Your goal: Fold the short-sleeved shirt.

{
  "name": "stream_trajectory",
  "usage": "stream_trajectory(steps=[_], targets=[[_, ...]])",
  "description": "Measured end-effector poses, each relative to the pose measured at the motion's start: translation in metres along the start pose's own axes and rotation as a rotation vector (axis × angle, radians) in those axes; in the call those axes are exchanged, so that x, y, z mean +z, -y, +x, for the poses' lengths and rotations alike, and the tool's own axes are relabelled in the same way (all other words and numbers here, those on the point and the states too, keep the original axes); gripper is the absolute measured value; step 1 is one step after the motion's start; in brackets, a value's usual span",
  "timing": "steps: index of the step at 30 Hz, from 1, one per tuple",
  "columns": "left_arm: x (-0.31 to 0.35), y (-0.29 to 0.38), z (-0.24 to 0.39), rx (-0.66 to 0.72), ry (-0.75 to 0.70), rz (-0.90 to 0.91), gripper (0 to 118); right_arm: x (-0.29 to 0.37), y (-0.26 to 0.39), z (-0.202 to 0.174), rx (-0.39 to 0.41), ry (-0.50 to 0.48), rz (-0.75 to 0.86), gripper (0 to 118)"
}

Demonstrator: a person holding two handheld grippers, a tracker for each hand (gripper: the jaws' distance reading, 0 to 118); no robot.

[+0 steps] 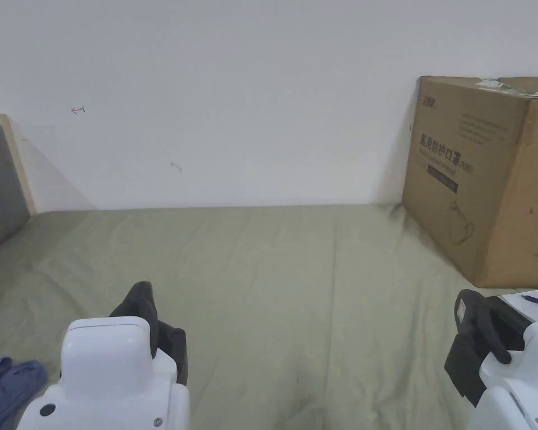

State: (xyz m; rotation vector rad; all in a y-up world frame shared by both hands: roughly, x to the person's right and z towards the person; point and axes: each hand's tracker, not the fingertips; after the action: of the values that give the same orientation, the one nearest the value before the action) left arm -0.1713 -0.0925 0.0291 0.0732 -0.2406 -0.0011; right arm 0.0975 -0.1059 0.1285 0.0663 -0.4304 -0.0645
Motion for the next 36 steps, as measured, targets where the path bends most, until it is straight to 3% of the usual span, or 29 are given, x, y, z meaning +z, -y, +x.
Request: stream_trajectory(steps=[21, 24, 33, 36], targets=[[-0.003, 0.005, 0.002, -0.037, -0.014, -0.006, 0, -0.001, -0.002, -0.007, 0.063, -0.009, -0.006, 0], [0.005, 0.002, -0.019, -0.055, -0.043, -0.020, 0, -0.010, -0.003, -0.028, 0.051, -0.069, -0.014, 0], [0.040, -0.002, -0.137, -0.182, -0.415, -0.063, 0, -0.029, 0.005, -0.160, 0.049, -0.494, -0.046, 0], [0.049, -0.001, -0.152, -0.172, -0.454, -0.075, 0, -0.029, 0.007, -0.185, 0.073, -0.554, -0.053, 0]])
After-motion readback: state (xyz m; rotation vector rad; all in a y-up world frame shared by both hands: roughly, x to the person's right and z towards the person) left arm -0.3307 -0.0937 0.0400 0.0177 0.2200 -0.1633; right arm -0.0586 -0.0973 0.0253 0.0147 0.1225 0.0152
